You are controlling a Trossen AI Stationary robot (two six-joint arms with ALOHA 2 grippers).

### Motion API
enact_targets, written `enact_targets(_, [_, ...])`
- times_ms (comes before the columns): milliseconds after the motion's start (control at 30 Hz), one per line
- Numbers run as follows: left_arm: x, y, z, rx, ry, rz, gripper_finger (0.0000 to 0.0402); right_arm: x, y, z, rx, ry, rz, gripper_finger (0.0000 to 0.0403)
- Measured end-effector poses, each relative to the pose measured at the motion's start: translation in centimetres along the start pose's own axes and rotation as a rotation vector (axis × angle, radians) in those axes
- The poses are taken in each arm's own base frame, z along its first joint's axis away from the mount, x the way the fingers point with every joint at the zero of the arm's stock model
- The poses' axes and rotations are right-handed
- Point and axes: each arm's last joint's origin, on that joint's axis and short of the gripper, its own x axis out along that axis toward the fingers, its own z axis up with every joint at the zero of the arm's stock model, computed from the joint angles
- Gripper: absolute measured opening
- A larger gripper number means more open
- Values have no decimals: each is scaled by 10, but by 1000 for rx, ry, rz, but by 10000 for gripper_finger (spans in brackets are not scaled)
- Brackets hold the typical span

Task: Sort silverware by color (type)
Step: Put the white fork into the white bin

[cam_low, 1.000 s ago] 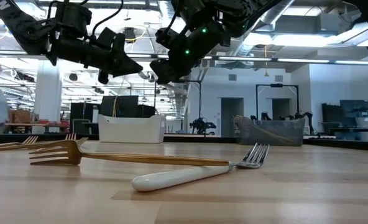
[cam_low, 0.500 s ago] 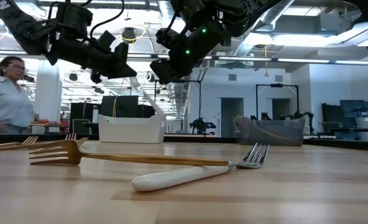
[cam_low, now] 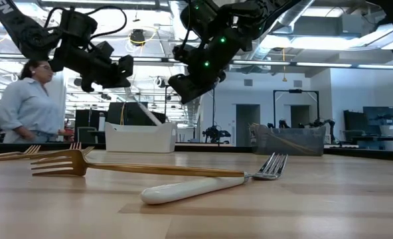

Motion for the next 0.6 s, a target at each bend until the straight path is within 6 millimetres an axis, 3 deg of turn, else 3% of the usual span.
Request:
enact_targets(300, [4, 9, -17, -38, 171, 0, 12, -4, 7, -3, 75, 21, 51, 49])
enact_targets(600, [5, 13, -21, -33, 208, 27, 109, -20, 33, -1, 68, 15, 412, 49])
